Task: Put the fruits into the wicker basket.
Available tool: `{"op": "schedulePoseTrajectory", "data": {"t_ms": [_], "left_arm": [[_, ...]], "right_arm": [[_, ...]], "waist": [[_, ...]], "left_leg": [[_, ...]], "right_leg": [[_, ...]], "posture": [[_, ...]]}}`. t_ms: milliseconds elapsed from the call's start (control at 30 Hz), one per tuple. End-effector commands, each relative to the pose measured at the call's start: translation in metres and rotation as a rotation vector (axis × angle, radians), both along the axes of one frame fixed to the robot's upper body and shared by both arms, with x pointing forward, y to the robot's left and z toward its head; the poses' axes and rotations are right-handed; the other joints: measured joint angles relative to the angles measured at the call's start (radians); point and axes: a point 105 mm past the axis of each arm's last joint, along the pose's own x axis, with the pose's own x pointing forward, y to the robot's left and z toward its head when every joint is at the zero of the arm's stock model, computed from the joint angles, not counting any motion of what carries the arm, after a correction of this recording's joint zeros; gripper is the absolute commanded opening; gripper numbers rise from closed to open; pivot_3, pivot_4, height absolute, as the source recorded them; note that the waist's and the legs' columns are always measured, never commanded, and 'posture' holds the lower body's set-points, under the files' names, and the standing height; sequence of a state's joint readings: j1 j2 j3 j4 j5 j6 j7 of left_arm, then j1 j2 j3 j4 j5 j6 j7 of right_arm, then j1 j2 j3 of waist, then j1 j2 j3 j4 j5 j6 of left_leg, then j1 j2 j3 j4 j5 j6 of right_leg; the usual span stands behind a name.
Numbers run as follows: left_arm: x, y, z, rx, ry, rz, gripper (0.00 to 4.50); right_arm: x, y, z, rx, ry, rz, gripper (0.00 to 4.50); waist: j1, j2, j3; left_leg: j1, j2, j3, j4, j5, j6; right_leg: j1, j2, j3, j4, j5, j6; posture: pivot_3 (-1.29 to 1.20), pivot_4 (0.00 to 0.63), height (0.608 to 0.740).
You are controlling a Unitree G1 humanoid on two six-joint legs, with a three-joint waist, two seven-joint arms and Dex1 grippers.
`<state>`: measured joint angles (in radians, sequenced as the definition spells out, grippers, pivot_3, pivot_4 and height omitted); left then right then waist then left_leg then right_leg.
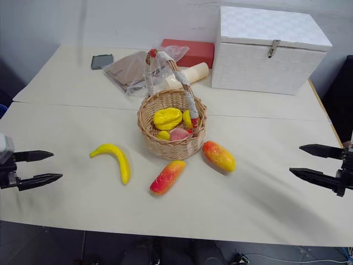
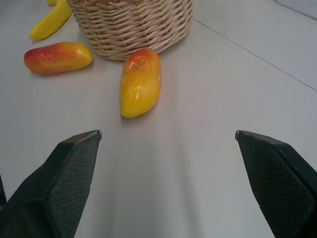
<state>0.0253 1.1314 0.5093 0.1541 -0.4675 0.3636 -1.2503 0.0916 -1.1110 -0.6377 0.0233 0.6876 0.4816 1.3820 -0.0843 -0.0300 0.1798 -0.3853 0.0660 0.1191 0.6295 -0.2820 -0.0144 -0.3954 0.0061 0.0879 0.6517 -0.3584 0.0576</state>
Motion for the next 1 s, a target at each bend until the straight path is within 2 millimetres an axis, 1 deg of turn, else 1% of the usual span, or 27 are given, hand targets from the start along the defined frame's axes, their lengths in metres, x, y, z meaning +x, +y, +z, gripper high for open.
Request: {"op": "schedulePoseTrajectory", "data": {"t_ms": [33,200,367,567,833,900,1000], "left_arm": [[0.000,-0.003,0.010,0.004,-0.038,-0.012,4.50],[0.004,0.000,0.007,0.020,-0.042,0.024,4.50],[0.006,0.000,0.007,0.024,-0.056,0.028,4.50],[0.008,0.000,0.006,0.022,-0.064,0.029,4.50],[0.010,-0.001,0.005,0.017,-0.067,0.024,4.50],[0.014,-0.003,0.005,0.022,-0.086,0.023,4.50],[0.024,-0.015,0.013,0.010,-0.130,-0.020,4.50]], "right_arm": [[0.000,0.001,0.004,-0.011,-0.028,-0.002,4.46],[0.000,-0.002,0.002,-0.023,-0.030,-0.018,4.46],[0.000,-0.005,-0.001,-0.040,-0.031,-0.039,4.46],[0.002,-0.007,0.000,-0.053,-0.066,-0.054,4.46],[0.000,-0.011,-0.002,-0.058,-0.059,-0.065,4.46],[0.000,-0.011,-0.001,-0.057,-0.058,-0.063,4.46],[0.002,-0.003,0.004,-0.068,-0.060,-0.033,4.46]], "waist": [[0.000,0.000,0.000],[0.000,0.000,0.000],[0.000,0.000,0.000],[0.000,0.000,0.000],[0.000,0.000,0.000],[0.001,0.000,0.000],[0.002,0.000,0.000]], "left_leg": [[0.000,0.000,0.000,0.001,0.000,0.000],[0.002,0.000,0.000,0.002,0.000,0.001],[0.002,0.000,0.000,0.002,0.000,0.000],[0.002,0.000,0.000,0.002,0.000,0.000],[0.002,0.000,0.000,0.004,0.000,0.000],[0.002,0.000,0.000,0.005,0.000,0.000],[0.002,0.000,0.000,0.006,0.000,0.000]], "right_leg": [[0.000,0.000,0.000,0.001,0.000,0.000],[0.000,0.000,0.000,0.004,0.000,0.000],[0.000,0.000,0.000,0.004,0.000,0.000],[0.000,0.000,0.000,0.005,0.000,0.000],[0.000,0.000,0.000,0.007,0.000,0.000],[0.000,0.000,0.000,0.007,0.000,0.000],[0.001,0.000,0.000,0.008,0.000,0.000]], "posture": [[0.00,0.150,0.740],[0.00,0.150,0.740],[0.00,0.150,0.740],[0.00,0.150,0.740],[0.00,0.150,0.740],[0.00,0.150,0.740],[0.00,0.150,0.740]]}}
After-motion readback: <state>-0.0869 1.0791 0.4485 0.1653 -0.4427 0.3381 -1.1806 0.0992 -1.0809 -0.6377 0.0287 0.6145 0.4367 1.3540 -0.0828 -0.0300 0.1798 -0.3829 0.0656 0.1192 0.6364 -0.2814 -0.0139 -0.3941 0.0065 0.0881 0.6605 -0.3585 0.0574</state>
